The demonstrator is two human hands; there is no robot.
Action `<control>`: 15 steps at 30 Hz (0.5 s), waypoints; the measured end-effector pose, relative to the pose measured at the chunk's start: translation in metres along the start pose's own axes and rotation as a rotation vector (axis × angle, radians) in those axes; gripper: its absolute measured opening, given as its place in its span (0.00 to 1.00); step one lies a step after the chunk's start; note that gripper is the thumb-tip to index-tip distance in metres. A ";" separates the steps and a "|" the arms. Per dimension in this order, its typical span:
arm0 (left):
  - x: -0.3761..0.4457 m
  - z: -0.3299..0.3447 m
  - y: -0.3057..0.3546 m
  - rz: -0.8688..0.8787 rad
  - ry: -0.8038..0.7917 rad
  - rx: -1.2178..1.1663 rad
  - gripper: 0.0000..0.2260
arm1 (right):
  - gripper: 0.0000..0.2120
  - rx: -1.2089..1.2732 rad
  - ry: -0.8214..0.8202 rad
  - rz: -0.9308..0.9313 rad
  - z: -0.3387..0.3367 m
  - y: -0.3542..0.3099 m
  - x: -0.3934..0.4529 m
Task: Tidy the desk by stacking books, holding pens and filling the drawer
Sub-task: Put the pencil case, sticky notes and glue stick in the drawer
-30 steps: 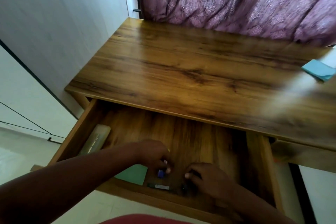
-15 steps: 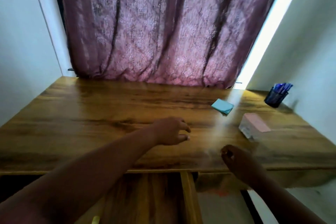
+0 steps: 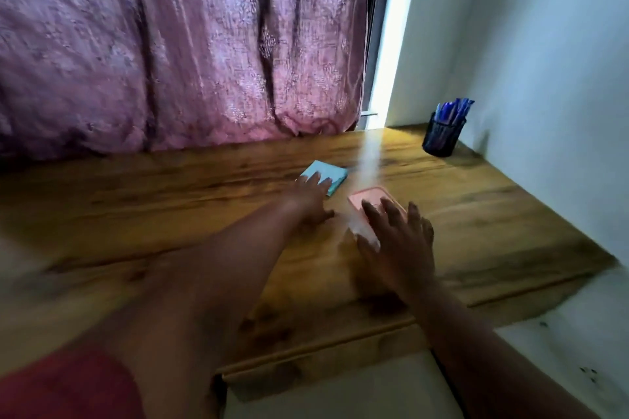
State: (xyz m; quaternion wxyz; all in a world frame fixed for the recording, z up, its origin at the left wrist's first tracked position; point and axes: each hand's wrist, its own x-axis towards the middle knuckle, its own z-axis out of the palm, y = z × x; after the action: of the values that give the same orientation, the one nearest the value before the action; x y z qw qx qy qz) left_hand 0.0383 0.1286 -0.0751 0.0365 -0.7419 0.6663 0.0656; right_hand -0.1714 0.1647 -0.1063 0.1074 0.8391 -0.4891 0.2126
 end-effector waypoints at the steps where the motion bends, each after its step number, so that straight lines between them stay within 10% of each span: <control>1: 0.012 0.007 0.001 -0.023 -0.003 -0.010 0.39 | 0.27 0.041 0.020 -0.028 0.006 0.003 0.002; 15: 0.046 0.050 -0.004 -0.120 0.076 -0.042 0.32 | 0.20 0.190 0.313 0.002 0.027 -0.001 0.005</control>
State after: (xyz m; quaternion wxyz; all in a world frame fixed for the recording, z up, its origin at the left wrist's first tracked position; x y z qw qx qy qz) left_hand 0.0447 0.0905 -0.1316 -0.0004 -0.7832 0.6198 0.0491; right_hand -0.1618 0.1504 -0.1275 0.1023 0.8016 -0.4449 0.3861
